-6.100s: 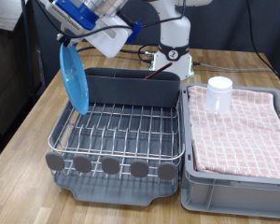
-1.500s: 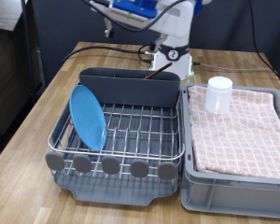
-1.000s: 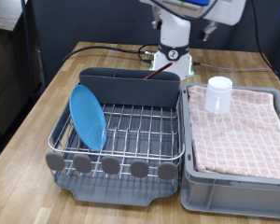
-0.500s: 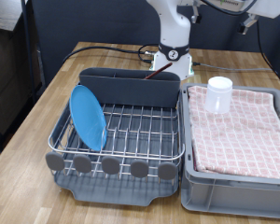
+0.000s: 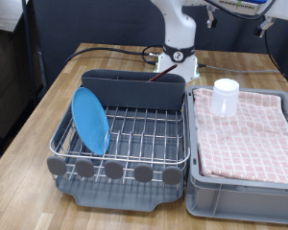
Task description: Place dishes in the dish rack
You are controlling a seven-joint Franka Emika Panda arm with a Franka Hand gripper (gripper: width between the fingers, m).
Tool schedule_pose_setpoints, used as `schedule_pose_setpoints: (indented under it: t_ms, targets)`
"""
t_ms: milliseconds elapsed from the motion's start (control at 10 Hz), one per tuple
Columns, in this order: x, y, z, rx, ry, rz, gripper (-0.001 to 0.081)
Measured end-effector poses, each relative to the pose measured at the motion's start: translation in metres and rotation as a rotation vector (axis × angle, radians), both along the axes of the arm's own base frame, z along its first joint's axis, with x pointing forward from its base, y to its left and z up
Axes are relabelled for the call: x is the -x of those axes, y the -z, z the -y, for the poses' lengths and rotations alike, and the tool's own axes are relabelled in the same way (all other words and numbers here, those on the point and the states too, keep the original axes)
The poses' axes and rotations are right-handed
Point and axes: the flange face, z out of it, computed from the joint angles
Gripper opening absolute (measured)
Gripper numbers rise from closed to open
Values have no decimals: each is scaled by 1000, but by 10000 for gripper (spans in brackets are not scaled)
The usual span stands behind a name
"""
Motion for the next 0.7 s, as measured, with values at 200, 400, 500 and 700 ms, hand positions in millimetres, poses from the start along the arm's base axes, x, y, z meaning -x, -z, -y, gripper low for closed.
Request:
schedule_pose_setpoints:
  t_ms: [200, 400, 500, 700]
  targets:
    - [-2, 22, -1, -20, 18, -53, 803]
    - [-4, 43, -3, -33, 47, -70, 803]
    - [-3, 53, -4, -40, 71, -74, 803]
    - [2, 75, -8, -74, 121, -80, 803]
